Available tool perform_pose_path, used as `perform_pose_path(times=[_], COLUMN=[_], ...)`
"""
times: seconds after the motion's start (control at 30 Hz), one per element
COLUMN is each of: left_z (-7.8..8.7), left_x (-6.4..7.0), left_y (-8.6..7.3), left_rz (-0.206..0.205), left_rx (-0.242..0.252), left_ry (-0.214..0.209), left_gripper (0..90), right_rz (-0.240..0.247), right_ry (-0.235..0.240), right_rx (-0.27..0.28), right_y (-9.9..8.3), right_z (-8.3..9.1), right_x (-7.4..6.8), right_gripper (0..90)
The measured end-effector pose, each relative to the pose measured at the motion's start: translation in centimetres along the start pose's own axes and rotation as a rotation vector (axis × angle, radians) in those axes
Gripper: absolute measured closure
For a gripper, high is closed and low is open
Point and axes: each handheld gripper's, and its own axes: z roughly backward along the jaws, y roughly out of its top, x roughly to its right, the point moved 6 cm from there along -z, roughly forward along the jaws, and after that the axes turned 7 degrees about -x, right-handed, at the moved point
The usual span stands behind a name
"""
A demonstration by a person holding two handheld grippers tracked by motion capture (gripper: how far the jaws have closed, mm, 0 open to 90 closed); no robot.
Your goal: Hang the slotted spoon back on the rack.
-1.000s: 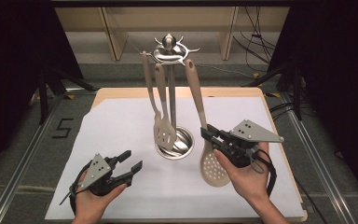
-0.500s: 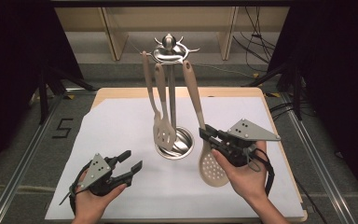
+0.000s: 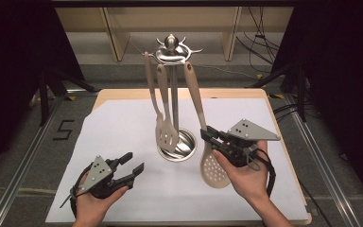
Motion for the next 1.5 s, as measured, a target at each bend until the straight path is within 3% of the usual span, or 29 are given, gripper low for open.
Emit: perform_pose_path(times=[0.03,0.07,0.17,0.2,0.27,0.4,0.67,0.73,0.8,0.87,1.07,1.17,1.23,1.3,1.37,1.43,1.5], left_z=[0.0,0.0,0.0,0.0,0.0,0.0,-0.1,0.0,0.0,-0.1,0.0,0.0,0.0,0.0,0.0,0.0,0.0], left_x=[0.0,0.0,0.0,0.0,0.0,0.0,0.0,0.0,0.0,0.0,-0.1,0.0,0.0,0.0,0.0,-0.1,-0.1], left_y=[0.0,0.0,0.0,0.0,0.0,0.0,0.1,0.0,0.0,0.1,0.0,0.0,0.0,0.0,0.0,0.0,0.0], left_rz=[0.000,0.000,-0.001,0.000,-0.001,0.001,-0.006,-0.001,0.001,-0.006,0.001,0.001,0.001,0.000,0.001,-0.011,-0.009], left_rx=[0.000,0.000,0.000,0.000,0.001,0.002,0.017,0.000,0.002,0.019,0.003,0.002,0.001,0.001,0.003,0.001,0.001], left_ry=[0.000,0.000,-0.001,0.000,-0.001,-0.001,-0.010,0.000,-0.001,-0.011,-0.001,-0.001,-0.001,-0.001,-0.001,-0.001,-0.002], left_gripper=[43.8,43.8,43.8,43.8,43.8,43.8,43.8,43.8,43.8,43.8,43.8,43.8,43.8,43.8,43.8,43.8,43.8], right_rz=[-0.002,0.018,0.000,0.020,-0.004,0.030,0.007,0.041,0.009,0.021,0.003,0.031,0.010,0.027,0.001,0.030,0.028], right_ry=[0.011,-0.010,-0.005,-0.011,0.005,-0.014,-0.010,-0.024,-0.007,-0.015,-0.024,-0.022,-0.009,-0.021,-0.018,-0.026,-0.024], right_rx=[0.001,0.005,-0.007,-0.002,-0.009,-0.005,-0.021,-0.012,-0.027,-0.024,-0.018,-0.021,-0.035,-0.026,-0.038,-0.032,-0.031], right_y=[0.0,0.1,0.0,0.1,0.0,0.1,0.0,0.1,0.0,0.0,0.1,0.1,0.0,0.0,-0.1,0.0,0.0], right_z=[-0.1,-0.1,-0.2,-0.3,-0.4,-0.5,-0.8,-0.8,-0.9,-1.0,-1.2,-1.3,-1.4,-1.5,-1.5,-1.7,-1.8], right_x=[0.0,0.2,0.1,0.2,0.0,0.3,0.1,0.4,0.1,0.2,0.1,0.3,0.2,0.4,0.2,0.5,0.4], right_gripper=[78.9,78.9,78.9,78.9,78.8,78.7,78.6,78.5,78.5,78.5,78.4,78.4,78.3,78.0,77.7,77.7,77.7])
